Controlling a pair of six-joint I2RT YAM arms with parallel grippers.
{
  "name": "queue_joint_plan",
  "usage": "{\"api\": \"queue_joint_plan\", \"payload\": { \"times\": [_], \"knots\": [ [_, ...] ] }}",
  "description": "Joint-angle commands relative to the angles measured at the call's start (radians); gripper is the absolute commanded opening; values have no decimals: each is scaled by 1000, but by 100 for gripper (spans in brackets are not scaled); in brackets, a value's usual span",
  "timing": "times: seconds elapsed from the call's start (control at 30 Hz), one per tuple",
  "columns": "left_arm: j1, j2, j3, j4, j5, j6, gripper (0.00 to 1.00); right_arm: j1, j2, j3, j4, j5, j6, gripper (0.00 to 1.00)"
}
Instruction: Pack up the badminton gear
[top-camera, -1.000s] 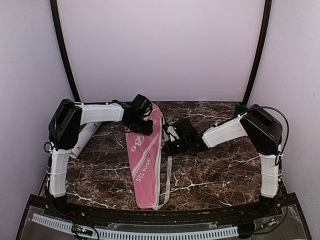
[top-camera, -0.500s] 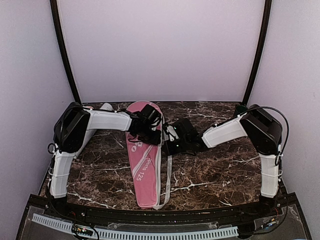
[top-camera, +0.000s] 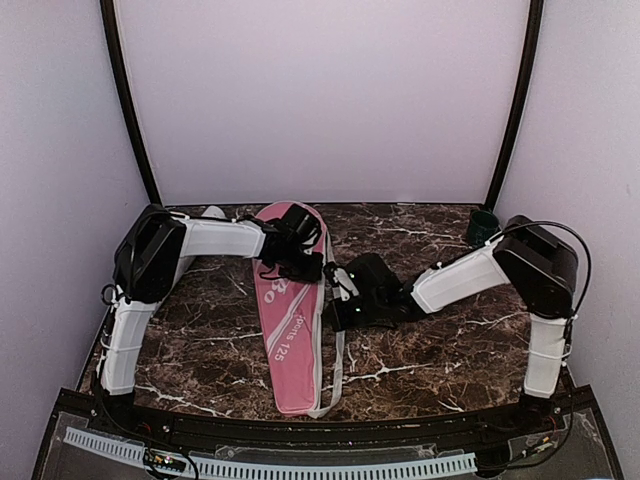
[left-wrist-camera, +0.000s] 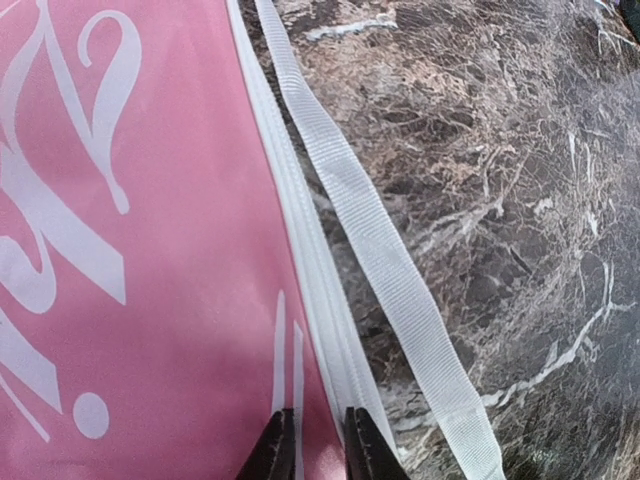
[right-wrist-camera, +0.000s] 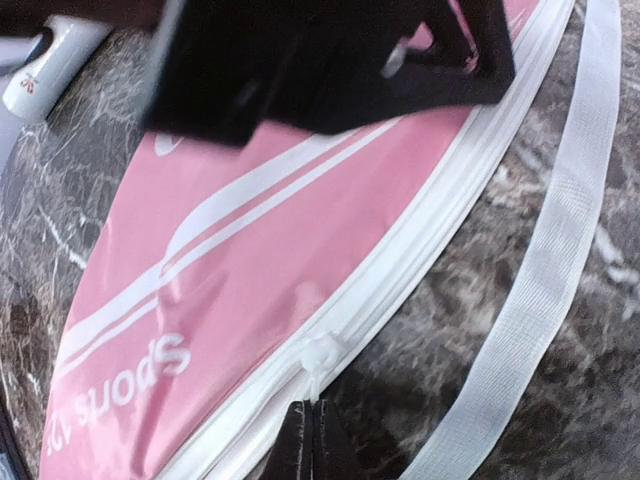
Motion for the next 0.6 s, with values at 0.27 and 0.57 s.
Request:
{"api": "queue_joint_plan", "payload": {
  "times": [0.27, 0.57],
  "knots": [
    [76, 88, 46, -65, -14, 0, 18, 149, -153, -189, -21, -64, 61, 0],
    [138, 140, 133, -91, 20, 0, 18, 218, -174, -217, -35, -115, 85, 0]
  ]
}}
